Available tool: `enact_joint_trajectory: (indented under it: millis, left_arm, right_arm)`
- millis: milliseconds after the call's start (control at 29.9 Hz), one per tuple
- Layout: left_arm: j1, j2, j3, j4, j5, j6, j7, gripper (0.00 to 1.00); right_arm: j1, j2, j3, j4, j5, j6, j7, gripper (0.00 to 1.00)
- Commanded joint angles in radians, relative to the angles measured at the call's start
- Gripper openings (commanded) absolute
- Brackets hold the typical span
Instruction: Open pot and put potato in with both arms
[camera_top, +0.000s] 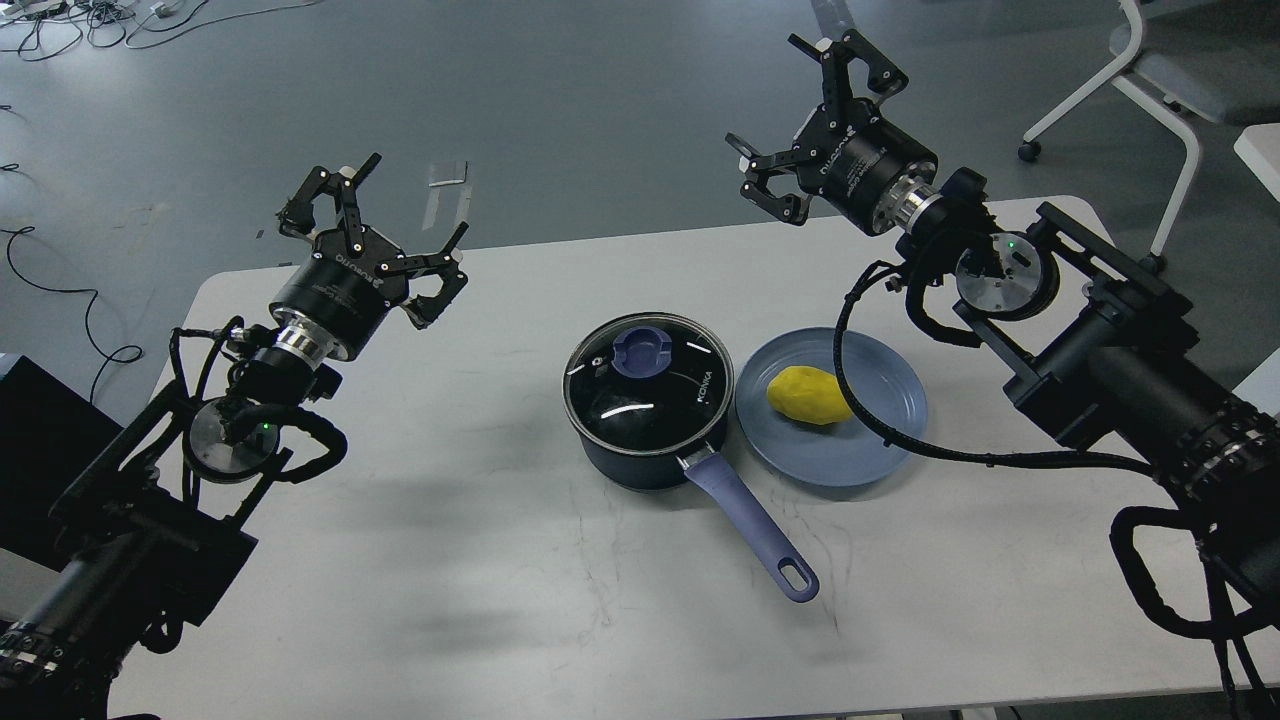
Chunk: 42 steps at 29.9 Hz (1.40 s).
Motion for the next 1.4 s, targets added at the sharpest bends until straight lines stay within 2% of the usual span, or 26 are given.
enact_joint_trajectory:
  millis: [0,334,535,668,768,1036,1103,1169,1236,1370]
  left_arm:
    - [-0.004,-0.004,0.003,0.028,0.0,-0.004,0.007,0.98]
    - [-0.008,0.011,0.001,0.028,0.0,0.0,0.002,0.98]
    - [-0.01,0.019,-0.01,0.02,-0.002,0.006,-0.015,0.98]
    - [-0.008,0.025,-0.005,0.02,-0.002,0.01,-0.042,0.98]
    - [-0.007,0.025,-0.005,0.02,-0.002,0.014,-0.042,0.98]
    - [-0.008,0.028,-0.014,0.006,-0.002,0.076,-0.044,0.98]
    - [-0.007,0.036,-0.017,-0.007,-0.004,0.097,-0.052,0.98]
    - [-0.008,0.048,-0.03,-0.01,-0.002,0.105,-0.078,0.98]
    - [-0.014,0.054,-0.027,-0.01,0.0,0.114,-0.078,0.98]
    - [-0.072,0.108,-0.016,-0.029,0.137,0.186,-0.084,0.98]
  right_arm:
    - [0.002,-0.013,-0.002,0.007,-0.001,0.0,0.0,1.0]
    - [-0.001,-0.039,-0.028,0.027,-0.025,0.0,0.0,1.0]
    - [-0.003,-0.039,-0.038,0.027,-0.037,-0.002,0.0,1.0]
    - [-0.003,-0.038,-0.035,0.025,-0.037,-0.002,0.0,1.0]
    - [-0.003,-0.036,-0.034,0.025,-0.037,-0.002,0.0,1.0]
    - [-0.004,-0.038,-0.037,0.022,-0.039,-0.008,0.0,1.0]
    - [-0.004,-0.039,-0.037,0.022,-0.039,-0.009,0.0,1.0]
    - [-0.004,-0.039,-0.037,0.022,-0.039,-0.009,0.0,1.0]
    - [-0.004,-0.041,-0.037,0.021,-0.039,-0.009,0.0,1.0]
    - [-0.006,-0.039,-0.037,0.021,-0.039,-0.009,0.0,1.0]
